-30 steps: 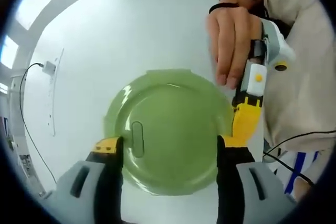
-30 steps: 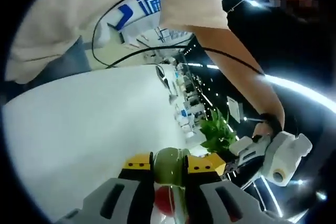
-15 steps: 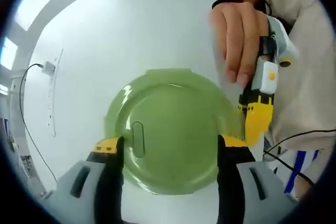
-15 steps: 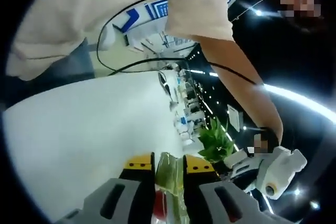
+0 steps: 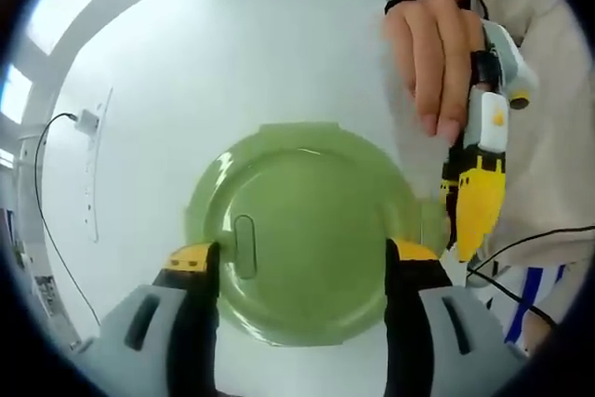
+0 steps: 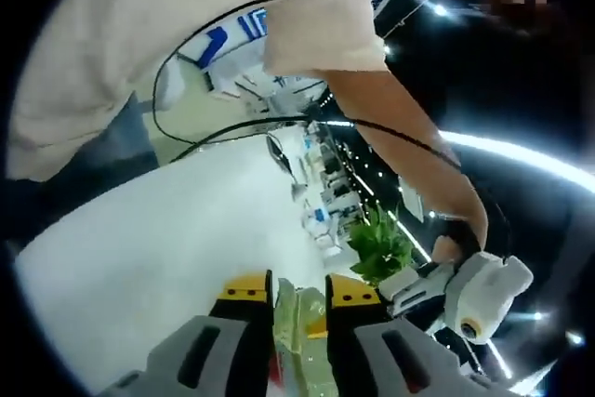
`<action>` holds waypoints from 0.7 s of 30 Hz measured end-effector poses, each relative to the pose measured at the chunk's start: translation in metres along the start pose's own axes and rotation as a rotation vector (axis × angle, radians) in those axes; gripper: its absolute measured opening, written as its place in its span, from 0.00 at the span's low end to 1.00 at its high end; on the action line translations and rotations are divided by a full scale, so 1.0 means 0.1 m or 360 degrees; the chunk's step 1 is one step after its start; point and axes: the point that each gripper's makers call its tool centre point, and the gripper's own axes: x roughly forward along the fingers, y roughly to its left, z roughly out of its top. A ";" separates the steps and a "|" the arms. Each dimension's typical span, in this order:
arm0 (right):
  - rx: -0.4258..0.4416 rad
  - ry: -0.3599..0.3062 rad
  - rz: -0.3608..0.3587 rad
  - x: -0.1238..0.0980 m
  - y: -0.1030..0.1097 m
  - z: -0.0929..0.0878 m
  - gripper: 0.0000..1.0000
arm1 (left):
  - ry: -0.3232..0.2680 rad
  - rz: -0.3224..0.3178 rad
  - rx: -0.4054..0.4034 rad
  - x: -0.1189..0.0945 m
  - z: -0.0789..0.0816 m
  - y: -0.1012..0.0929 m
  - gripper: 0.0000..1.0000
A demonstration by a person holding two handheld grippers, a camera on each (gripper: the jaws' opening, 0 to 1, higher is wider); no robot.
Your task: Open container latches remove lid place lid upside down on tabletop take tomato from container place on tabletop
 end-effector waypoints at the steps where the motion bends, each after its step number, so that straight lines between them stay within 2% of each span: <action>1: 0.0065 -0.0015 -0.0039 -0.02 -0.07 0.03 0.16 | 0.0003 0.0000 0.0000 0.00 0.00 0.00 0.67; 4: 0.0192 -0.0017 -0.0207 -0.12 -0.35 0.09 0.17 | 0.0005 0.0001 0.0000 0.00 0.00 0.00 0.67; 10: 0.0428 0.0042 -0.0559 -0.39 -0.89 0.03 0.20 | -0.0013 0.0002 -0.0003 -0.01 -0.01 0.00 0.67; 13: 0.0543 0.0100 -0.0734 -0.54 -1.11 -0.08 0.22 | -0.0029 0.0002 -0.0004 -0.01 -0.02 0.00 0.67; 16: 0.0764 0.0152 -0.0929 -0.71 -1.29 -0.24 0.22 | -0.0045 0.0003 -0.0006 -0.01 -0.02 0.00 0.67; 19: 0.1001 0.0160 -0.1152 -0.93 -1.46 -0.43 0.23 | -0.0056 0.0003 -0.0005 -0.01 -0.02 -0.01 0.67; 21: 0.1085 0.0186 -0.1247 -1.01 -1.51 -0.47 0.23 | -0.0062 0.0003 -0.0005 -0.01 -0.02 0.00 0.67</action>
